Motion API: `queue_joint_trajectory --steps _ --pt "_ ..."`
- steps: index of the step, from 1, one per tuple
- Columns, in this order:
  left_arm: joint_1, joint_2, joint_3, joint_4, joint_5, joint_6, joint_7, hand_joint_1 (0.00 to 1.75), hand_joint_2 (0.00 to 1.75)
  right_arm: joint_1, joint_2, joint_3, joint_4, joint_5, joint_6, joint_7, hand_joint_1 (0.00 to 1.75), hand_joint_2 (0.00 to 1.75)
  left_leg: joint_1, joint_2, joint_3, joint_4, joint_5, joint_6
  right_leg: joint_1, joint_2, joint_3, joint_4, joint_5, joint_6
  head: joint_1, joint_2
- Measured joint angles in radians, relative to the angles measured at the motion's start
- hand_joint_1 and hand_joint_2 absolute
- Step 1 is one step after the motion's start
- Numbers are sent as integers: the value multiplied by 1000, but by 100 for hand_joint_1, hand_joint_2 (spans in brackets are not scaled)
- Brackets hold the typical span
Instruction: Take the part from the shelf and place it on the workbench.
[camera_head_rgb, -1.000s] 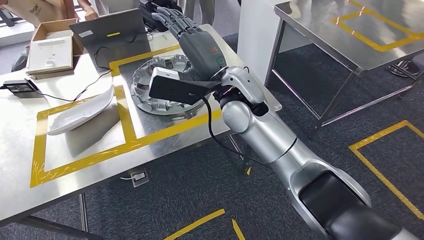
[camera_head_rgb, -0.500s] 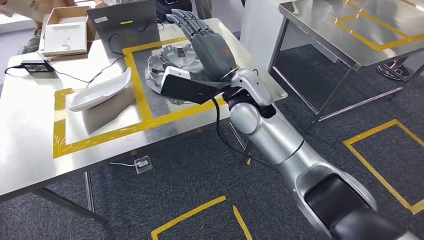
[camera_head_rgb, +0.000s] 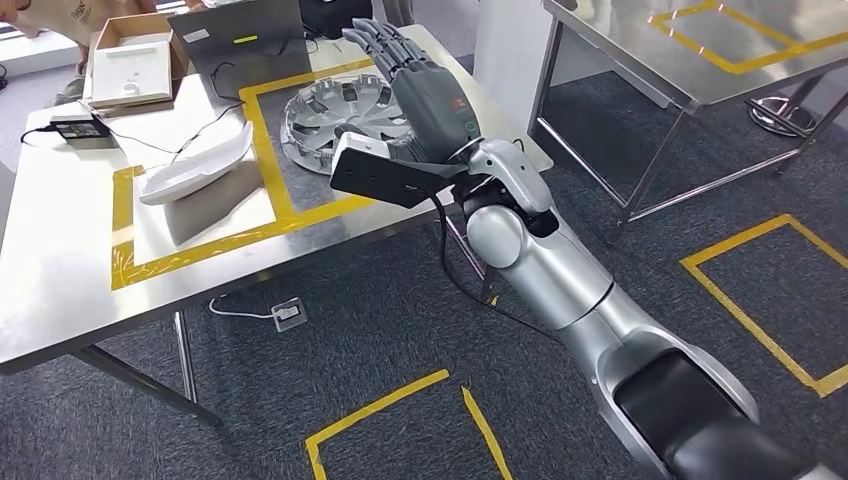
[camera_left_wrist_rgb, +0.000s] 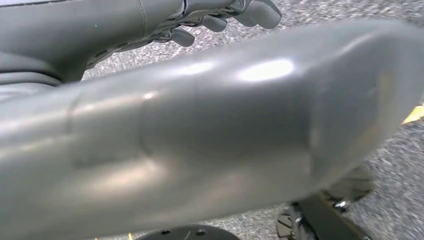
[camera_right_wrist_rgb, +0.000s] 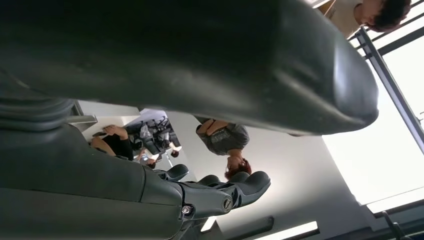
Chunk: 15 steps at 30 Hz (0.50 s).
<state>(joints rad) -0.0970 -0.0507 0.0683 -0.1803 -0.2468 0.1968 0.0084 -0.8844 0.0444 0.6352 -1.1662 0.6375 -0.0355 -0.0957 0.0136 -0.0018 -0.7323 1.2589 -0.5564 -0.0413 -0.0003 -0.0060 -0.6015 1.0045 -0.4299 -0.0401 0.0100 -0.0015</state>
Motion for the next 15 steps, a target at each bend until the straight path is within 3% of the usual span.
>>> queue_joint_trajectory --steps 1,2,4,5,7,10,11,12,14,15 --pt "0 1 0 0 -2 0 0 0 0 3 0 0 0 0 0 1 0 0 3 0 2 31 -5 -5 -2 0 -15 1 11 2 0 0" --pt "-1 1 0 0 -3 0 1 0 0 5 0 0 0 1 0 2 0 0 5 0 21 30 10 -9 -4 0 -30 2 22 6 0 0" --pt "-3 1 0 0 -5 0 2 0 0 9 -1 0 0 2 0 4 0 0 13 1 102 -66 51 -19 -10 0 -59 9 42 17 0 0" --pt "-5 0 0 0 -6 0 3 0 0 9 -1 -1 -1 2 0 5 0 0 12 0 148 -133 53 -20 -12 0 -72 14 50 25 0 0" --pt "-8 0 0 -1 -7 0 3 0 0 9 -3 -4 -3 2 0 5 0 0 9 -5 197 -214 38 -9 -11 0 -87 19 68 40 1 0" --pt "-9 -1 0 -1 -8 0 3 0 0 11 -7 -7 -3 3 0 5 0 0 6 -5 184 -220 51 25 -12 1 -95 16 81 58 3 0" --pt "-8 -1 0 0 -8 -1 3 0 0 11 -10 -8 -3 3 -1 6 0 0 6 -3 176 -221 60 35 -13 1 -103 31 61 63 3 0" --pt "-8 -1 0 0 -8 -1 3 0 0 12 -14 -9 -3 3 -1 5 0 0 7 -1 166 -222 71 43 -14 2 -115 66 22 68 3 0" --pt "-9 0 0 0 -11 -3 2 0 0 15 -19 -11 -3 3 -4 4 0 0 6 0 144 -222 91 52 -15 3 -149 191 -80 74 3 0" --pt "-9 0 0 0 -13 -5 2 0 0 18 -23 -11 -3 3 -5 3 0 0 4 1 130 -222 102 54 -14 4 -163 257 -113 75 3 0"
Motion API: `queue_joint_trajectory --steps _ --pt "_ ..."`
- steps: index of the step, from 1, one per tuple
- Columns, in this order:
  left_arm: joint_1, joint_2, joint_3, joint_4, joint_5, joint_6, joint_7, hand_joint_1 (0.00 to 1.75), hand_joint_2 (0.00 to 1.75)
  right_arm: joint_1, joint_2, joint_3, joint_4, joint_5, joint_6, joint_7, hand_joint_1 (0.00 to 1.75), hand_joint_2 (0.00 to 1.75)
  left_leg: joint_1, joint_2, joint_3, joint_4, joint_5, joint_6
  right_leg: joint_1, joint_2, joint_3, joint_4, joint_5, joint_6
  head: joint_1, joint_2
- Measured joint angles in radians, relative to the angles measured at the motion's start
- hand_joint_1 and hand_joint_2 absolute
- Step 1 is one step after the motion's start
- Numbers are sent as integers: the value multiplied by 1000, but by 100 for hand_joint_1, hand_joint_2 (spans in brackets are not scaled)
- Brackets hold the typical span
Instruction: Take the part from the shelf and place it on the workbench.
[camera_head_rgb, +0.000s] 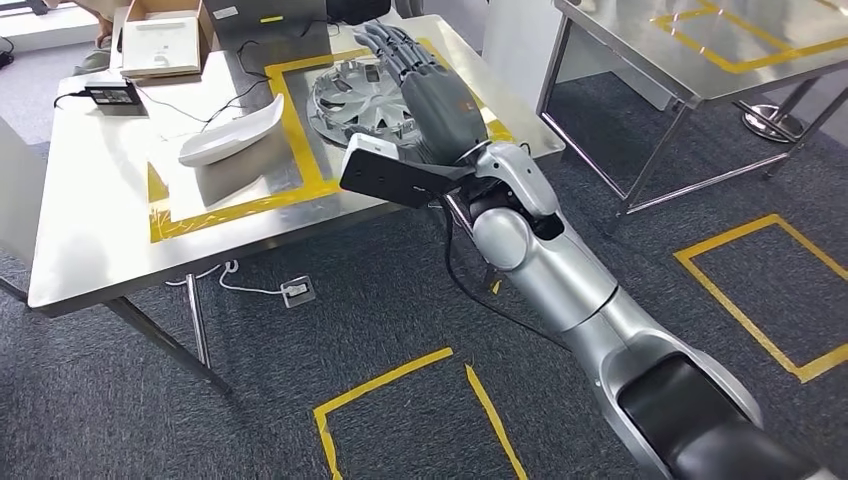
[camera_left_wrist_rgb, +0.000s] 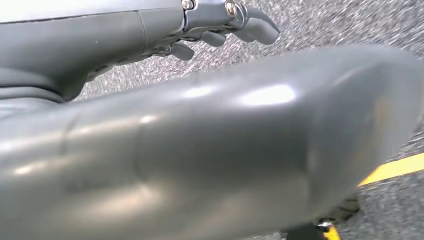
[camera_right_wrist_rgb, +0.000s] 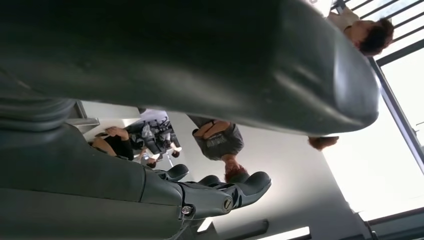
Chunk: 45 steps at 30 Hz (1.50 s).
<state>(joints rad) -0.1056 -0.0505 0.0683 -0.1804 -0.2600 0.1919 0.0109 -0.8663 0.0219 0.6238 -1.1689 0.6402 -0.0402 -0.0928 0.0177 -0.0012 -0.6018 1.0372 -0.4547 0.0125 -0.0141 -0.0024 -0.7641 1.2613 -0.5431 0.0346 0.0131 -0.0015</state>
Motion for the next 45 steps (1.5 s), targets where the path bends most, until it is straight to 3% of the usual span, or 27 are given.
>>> queue_joint_trajectory --steps 2,3,4,6,8,10,11,13,15,16,17,19,21,22,23,25,27,29,30,31,33,35,37,38,39,42,45 --pt "0 0 0 0 -4 -3 1 0 0 10 -5 -2 -1 1 -2 0 0 0 -3 0 -29 1 22 1 3 1 12 57 0 -6 0 0" --pt "0 0 0 0 -5 -3 2 0 0 14 -8 -5 -2 1 -2 0 0 0 -5 0 -43 1 33 0 7 1 44 32 23 -12 0 0" --pt "0 -1 0 0 -6 -3 3 0 0 16 -9 -7 -5 2 -3 0 0 0 -7 0 -54 2 43 -1 11 2 93 -24 45 -22 0 0" --pt "0 -3 -1 -1 -9 -4 6 0 0 15 -11 -11 -15 5 -4 -1 0 0 -9 0 -69 1 60 -7 21 4 194 -164 43 -43 -1 0" --pt "-2 -5 -1 -1 -12 -5 7 0 0 11 -14 -15 -23 6 -6 -3 0 0 -5 1 -71 -5 76 -19 29 5 235 -235 27 -53 -1 0" --pt "-3 -5 -2 -1 -14 -6 7 0 0 8 -18 -18 -25 7 -6 -4 0 0 -3 0 -71 -12 86 -32 29 3 231 -250 44 -58 0 0" --pt "-3 -6 -2 -1 -16 -7 7 0 0 8 -19 -20 -25 7 -7 -4 0 0 -3 0 -77 -5 73 -37 25 1 227 -255 55 -63 -1 0" --pt "-2 -6 -2 0 -20 -10 8 0 0 8 -22 -25 -25 8 -9 -3 0 0 -2 -1 -99 65 -6 -45 18 -3 211 -262 78 -71 -4 0" --pt "-3 -5 -3 0 -24 -12 9 0 0 10 -27 -32 -25 8 -12 -1 0 0 -1 0 -129 193 -93 -54 17 -4 183 -260 100 -73 -5 0" --pt "-3 -4 -3 0 -25 -12 9 0 0 11 -30 -36 -25 8 -12 0 0 0 -1 0 -136 246 -107 -57 17 -4 168 -258 110 -72 -5 0" --pt "-3 -4 -3 0 -25 -13 10 0 0 13 -34 -39 -25 8 -13 3 0 0 0 0 -129 270 -98 -60 16 -4 153 -255 120 -70 -5 0" --pt "-4 -3 -3 0 -25 -13 10 0 0 13 -41 -48 -23 9 -14 8 0 0 1 0 -62 212 -45 -62 12 -5 123 -246 138 -63 -5 0" --pt "-5 -4 -3 -1 -25 -12 10 0 0 11 -48 -61 -20 11 -17 9 0 0 -2 -1 34 80 -44 -60 11 -6 99 -235 153 -52 -5 0" --pt "-6 -4 -3 -1 -25 -12 10 0 0 9 -50 -67 -18 13 -19 7 0 0 -4 -2 64 31 -58 -55 12 -6 92 -232 160 -46 -5 0" --pt "-6 -4 -3 -1 -25 -12 10 0 0 7 -52 -71 -15 14 -21 5 0 0 -7 -4 77 6 -71 -48 13 -7 88 -231 168 -41 -4 0" --pt "-6 -5 -3 -1 -25 -12 10 0 0 6 -57 -74 -10 16 -22 5 0 0 -8 -3 69 0 -61 -28 11 -7 85 -232 181 -30 -4 0" --pt "-7 -6 -3 -1 -23 -12 10 0 0 4 -66 -78 0 20 -22 13 0 0 -5 0 51 -3 -42 -8 8 -3 69 -204 146 -18 -4 0" --pt "-8 -5 -3 -1 -19 -12 8 0 0 -4 -80 -89 32 26 -26 22 0 0 -4 2 24 -5 -21 3 6 0 35 -102 53 -8 -3 0" --pt "-7 -5 -3 -1 -16 -12 5 0 44 -8 -90 -99 62 28 -31 19 0 0 -4 1 9 -5 -10 5 5 0 18 -34 15 -5 -3 0" --pt "-5 -5 -2 -2 -14 -14 2 0 87 -12 -103 -112 103 30 -36 12 0 0 -4 0 -5 -4 2 5 5 0 7 25 -1 -3 -3 0" --pt "-2 -5 -2 -1 -12 -20 -2 0 175 -15 -132 -141 199 29 -43 -6 0 87 -4 -2 -32 -4 24 4 6 0 22 65 37 -5 -2 0" --pt "0 -5 -2 -1 -13 -24 3 0 175 -16 -163 -174 307 21 -42 -17 0 175 -5 -4 -54 -3 44 1 9 0 104 -28 80 -17 -2 0" --pt "0 -5 -2 -2 -15 -25 11 0 175 -10 -190 -211 415 1 -35 -19 0 175 -7 -6 -65 -3 60 -8 16 -3 203 -173 51 -31 -3 0" --pt "0 -4 -2 -2 -16 -25 15 0 175 -1 -201 -229 466 -12 -30 -17 0 175 -6 -6 -65 -5 67 -14 20 -4 230 -220 30 -36 -3 0" --pt "-1 -4 -2 -2 -17 -26 18 0 175 16 -210 -245 514 -27 -25 -13 0 175 -7 -6 -65 -6 68 -18 22 -5 242 -245 21 -36 -3 0" --pt "3 -3 -2 -3 -19 -25 34 0 175 118 -226 -293 637 -76 -7 26 0 175 -6 -6 -60 -15 54 -10 24 -5 243 -257 30 -34 -4 0" --pt "23 -2 -2 -12 -12 -26 44 0 175 265 -223 -338 716 -135 12 59 0 175 -4 -7 -54 -31 82 -18 26 -5 242 -256 36 -44 -4 0"
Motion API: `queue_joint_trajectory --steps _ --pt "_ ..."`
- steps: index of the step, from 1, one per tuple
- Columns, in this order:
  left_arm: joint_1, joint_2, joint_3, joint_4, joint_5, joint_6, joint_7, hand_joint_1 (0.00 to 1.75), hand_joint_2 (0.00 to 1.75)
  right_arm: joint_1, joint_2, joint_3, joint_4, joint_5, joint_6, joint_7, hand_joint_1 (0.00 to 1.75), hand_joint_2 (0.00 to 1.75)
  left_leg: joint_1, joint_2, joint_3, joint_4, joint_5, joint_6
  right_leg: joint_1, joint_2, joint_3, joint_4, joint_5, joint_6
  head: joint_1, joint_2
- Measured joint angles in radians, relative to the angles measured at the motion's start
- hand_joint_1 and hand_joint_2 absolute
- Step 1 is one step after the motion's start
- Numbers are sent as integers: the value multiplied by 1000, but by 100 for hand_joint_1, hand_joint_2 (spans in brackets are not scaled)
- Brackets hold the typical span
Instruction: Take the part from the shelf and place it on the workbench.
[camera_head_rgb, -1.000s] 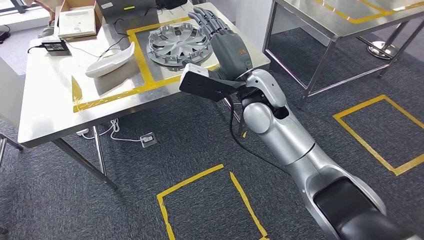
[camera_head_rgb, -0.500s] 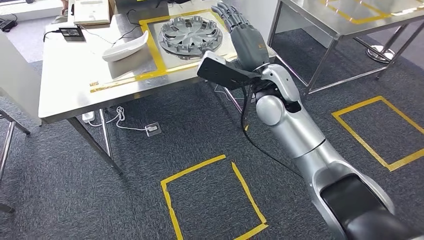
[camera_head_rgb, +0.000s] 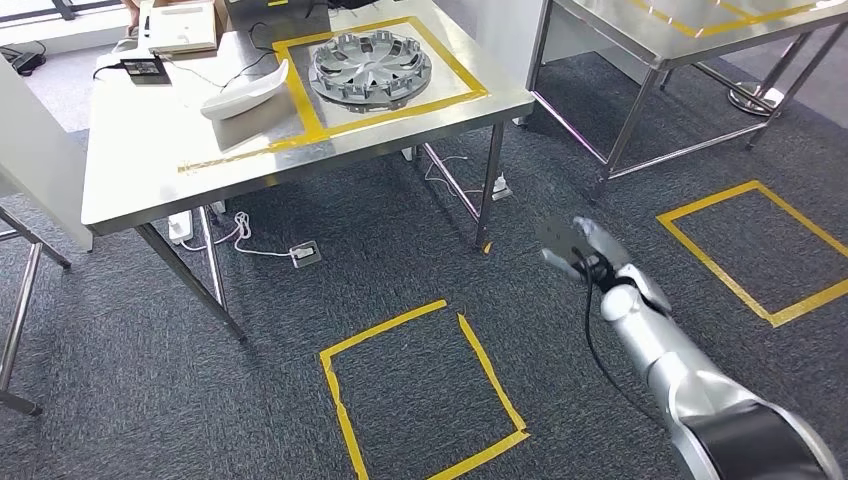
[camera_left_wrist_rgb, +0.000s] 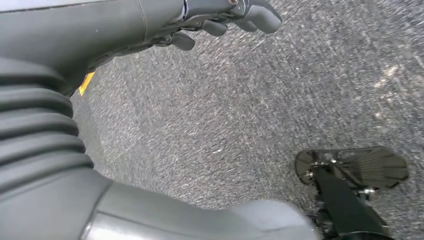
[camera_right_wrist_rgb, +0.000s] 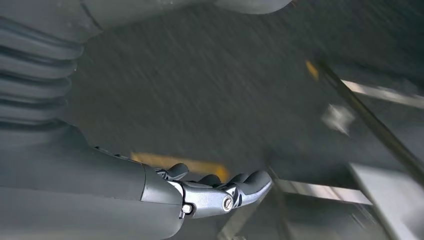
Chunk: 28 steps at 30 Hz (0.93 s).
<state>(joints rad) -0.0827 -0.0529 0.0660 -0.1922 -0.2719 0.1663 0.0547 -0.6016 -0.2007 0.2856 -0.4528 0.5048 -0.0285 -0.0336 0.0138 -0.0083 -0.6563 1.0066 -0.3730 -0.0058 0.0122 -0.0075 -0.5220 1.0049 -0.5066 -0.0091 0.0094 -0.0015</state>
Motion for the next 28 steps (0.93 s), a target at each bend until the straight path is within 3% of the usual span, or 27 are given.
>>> queue_joint_trajectory --steps 4,16,23,28 --pt "35 8 0 -23 37 -20 -2 0 175 175 22 -48 49 -80 8 7 0 175 -1 0 -2 -12 21 -9 -1 1 -10 1 6 -7 0 0" --pt "140 25 -16 -112 162 -95 -31 0 175 512 108 -147 75 -308 19 22 0 175 0 1 -2 -15 16 -21 -1 2 -13 2 -2 -14 0 0" --pt "197 35 -27 -162 236 -141 -47 0 175 671 161 -210 74 -443 26 26 0 175 -1 1 -2 -14 12 -22 -1 1 -12 2 -4 -13 0 0" --pt "216 39 -35 -182 266 -158 -54 0 175 726 180 -236 74 -497 28 29 0 175 -1 1 -2 -14 12 -22 -1 2 -12 2 -4 -13 0 0"
